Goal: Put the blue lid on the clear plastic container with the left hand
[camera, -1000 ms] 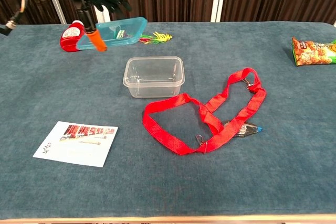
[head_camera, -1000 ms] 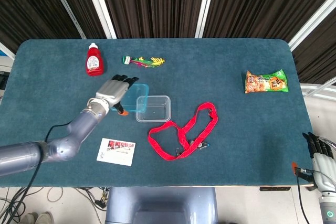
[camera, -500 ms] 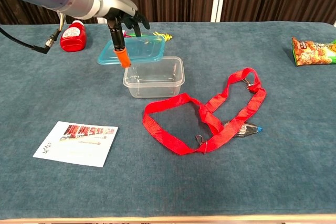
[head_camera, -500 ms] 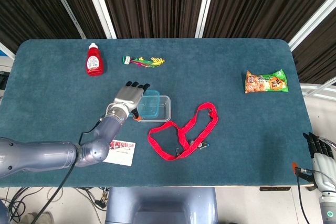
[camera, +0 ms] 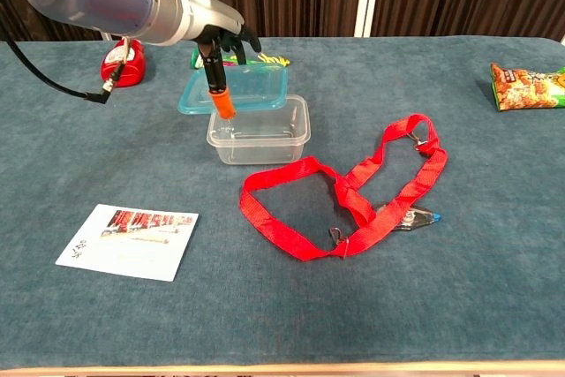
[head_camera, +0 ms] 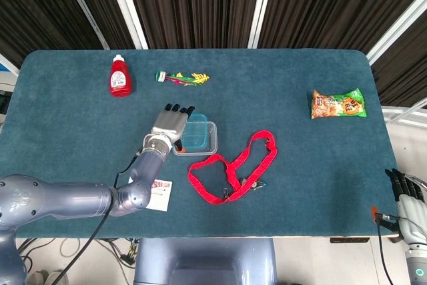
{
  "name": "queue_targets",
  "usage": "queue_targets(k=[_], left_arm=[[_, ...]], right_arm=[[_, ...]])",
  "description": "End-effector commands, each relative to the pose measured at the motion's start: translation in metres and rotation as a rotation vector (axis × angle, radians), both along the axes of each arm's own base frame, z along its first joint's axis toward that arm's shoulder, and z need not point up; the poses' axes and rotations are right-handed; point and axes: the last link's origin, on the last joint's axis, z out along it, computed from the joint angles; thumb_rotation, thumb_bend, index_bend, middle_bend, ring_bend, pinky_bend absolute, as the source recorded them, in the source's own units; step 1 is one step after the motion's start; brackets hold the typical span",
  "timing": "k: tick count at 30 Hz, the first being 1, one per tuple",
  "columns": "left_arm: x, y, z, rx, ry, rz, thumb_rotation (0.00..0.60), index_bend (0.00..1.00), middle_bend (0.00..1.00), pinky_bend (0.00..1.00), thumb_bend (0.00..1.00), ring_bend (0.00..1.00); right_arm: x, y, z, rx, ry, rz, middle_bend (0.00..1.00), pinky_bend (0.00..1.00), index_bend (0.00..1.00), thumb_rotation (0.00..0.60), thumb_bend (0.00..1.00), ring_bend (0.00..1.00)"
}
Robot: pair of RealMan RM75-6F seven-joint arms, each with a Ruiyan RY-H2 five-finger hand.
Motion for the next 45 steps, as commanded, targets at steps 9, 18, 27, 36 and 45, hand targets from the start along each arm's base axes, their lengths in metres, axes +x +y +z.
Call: queue_targets(k=[9,18,27,36,45], left_arm=[[0.003,-0.001,-0.014,0.013,0.005,0.004,0.6,0.03,0.45,0.0,0.22,0.03],[0.007,-0.004,-0.023,0.024,0.006,0.008,0.6,0.04,0.45,0.0,0.22,0.03],[0.008,-0.007,-0.031,0.015,0.009,0.018,0.6,0.04,0.45,0.0,0.22,0.03],[0.008,-0.008,-0.036,0.016,0.017,0.005,0.6,0.04,0.45,0.0,0.22,0.03],[0.009,-0.009,-0.039,0.017,0.023,-0.001,0.6,0.04,0.45,0.0,0.22,0.03]], right_arm=[[0.0,0.0,0.0,0.002,-0.004,0.0,0.04,0.0,0.06,0.6,0.39,0.02],[0.001,0.0,0.0,0.002,-0.004,0.002,0.04,0.0,0.06,0.6,0.39,0.02],[0.001,0.0,0.001,0.0,-0.005,0.004,0.04,0.0,0.06,0.6,0.39,0.02],[0.001,0.001,0.002,-0.002,-0.009,0.001,0.04,0.0,0.06,0.6,0.39,0.02],[0.001,0.001,0.002,-0.003,-0.008,0.0,0.04,0.0,0.06,0.6,0.39,0.02]])
